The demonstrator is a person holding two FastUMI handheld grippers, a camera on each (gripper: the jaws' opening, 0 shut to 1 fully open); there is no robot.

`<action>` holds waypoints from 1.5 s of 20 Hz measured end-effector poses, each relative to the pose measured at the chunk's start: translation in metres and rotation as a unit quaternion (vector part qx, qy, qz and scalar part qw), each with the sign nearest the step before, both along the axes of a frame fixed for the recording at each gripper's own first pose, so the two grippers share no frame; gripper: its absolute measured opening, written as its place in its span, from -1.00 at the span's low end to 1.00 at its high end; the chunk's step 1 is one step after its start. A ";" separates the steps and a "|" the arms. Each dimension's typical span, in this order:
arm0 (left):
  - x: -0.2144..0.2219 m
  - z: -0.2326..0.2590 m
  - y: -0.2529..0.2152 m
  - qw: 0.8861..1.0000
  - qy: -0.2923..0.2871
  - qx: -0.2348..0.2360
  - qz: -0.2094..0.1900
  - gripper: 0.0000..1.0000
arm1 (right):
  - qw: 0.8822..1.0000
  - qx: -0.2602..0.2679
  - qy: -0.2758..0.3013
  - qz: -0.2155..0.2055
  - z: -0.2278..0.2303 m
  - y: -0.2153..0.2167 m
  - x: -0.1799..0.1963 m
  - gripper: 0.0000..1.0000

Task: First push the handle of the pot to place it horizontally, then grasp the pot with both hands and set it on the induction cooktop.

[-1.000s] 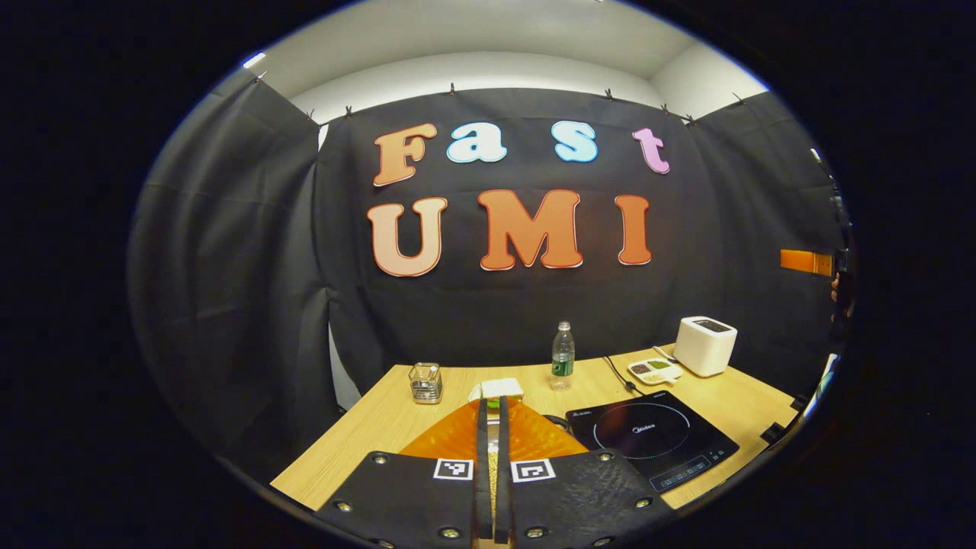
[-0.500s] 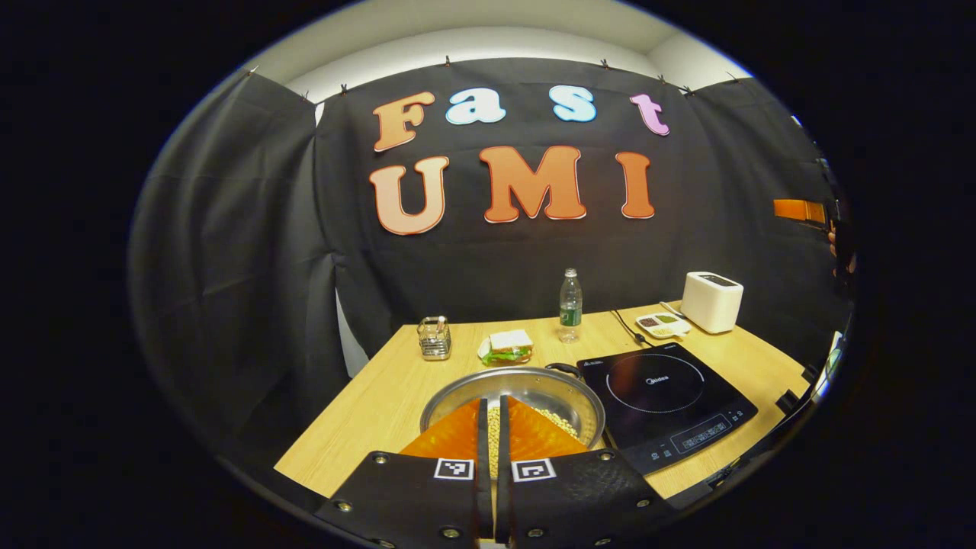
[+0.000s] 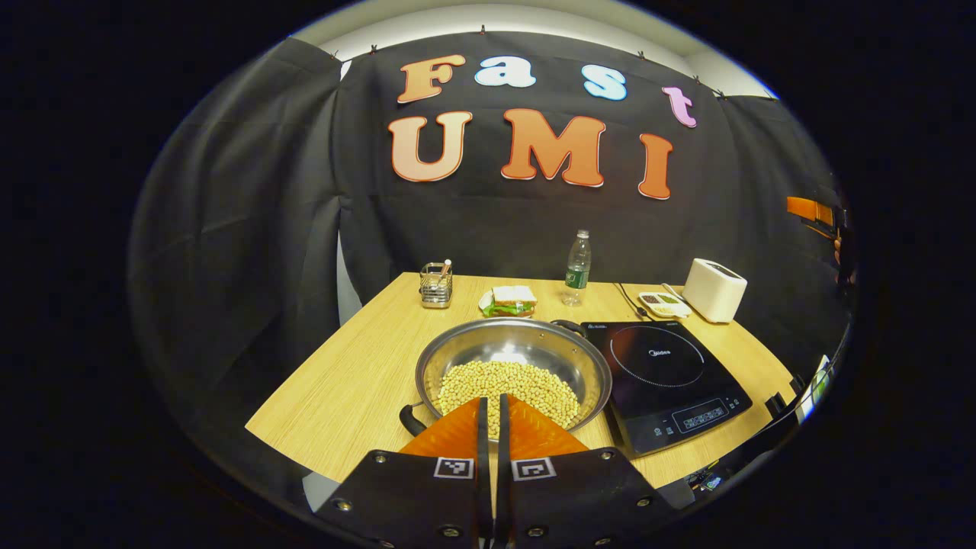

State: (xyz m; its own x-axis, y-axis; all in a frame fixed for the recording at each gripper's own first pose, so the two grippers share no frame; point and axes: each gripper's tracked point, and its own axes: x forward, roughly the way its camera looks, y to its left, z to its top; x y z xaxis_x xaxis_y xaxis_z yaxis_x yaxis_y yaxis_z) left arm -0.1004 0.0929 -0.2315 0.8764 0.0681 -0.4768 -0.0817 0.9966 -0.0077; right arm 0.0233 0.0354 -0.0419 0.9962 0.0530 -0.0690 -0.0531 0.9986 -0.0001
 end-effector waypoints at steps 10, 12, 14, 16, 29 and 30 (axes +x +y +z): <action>-0.023 -0.070 0.008 0.996 0.077 -0.035 0.013 -0.84 | 1.000 -0.001 0.011 0.007 -0.008 0.014 0.007 0.90; -0.026 -0.082 0.010 0.995 0.090 -0.041 0.016 -0.93 | 1.000 -0.002 0.015 0.008 -0.011 0.016 0.008 0.90; -0.027 -0.092 0.014 0.994 0.100 -0.045 0.020 -0.93 | 1.000 -0.004 0.016 0.009 -0.012 0.020 0.008 0.90; -0.027 -0.101 0.020 0.993 0.109 -0.046 0.026 -0.94 | 1.000 -0.007 0.017 0.011 -0.013 0.024 0.009 0.90; -0.017 -0.129 0.053 0.988 0.138 -0.034 0.056 -0.93 | 0.999 -0.025 0.031 0.018 -0.024 0.039 0.010 0.90; -0.017 -0.129 0.058 0.988 0.137 -0.031 0.061 -0.93 | 0.999 -0.025 0.030 0.018 -0.023 0.039 0.011 0.90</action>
State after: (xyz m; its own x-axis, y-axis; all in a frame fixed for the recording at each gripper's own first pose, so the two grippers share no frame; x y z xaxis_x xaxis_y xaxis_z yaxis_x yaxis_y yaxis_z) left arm -0.1176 0.1508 -0.3605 0.7006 0.1288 -0.7019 -0.2083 0.9776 -0.0285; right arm 0.0339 0.0740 -0.0651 0.9877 0.0828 -0.1328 -0.0894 0.9950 -0.0449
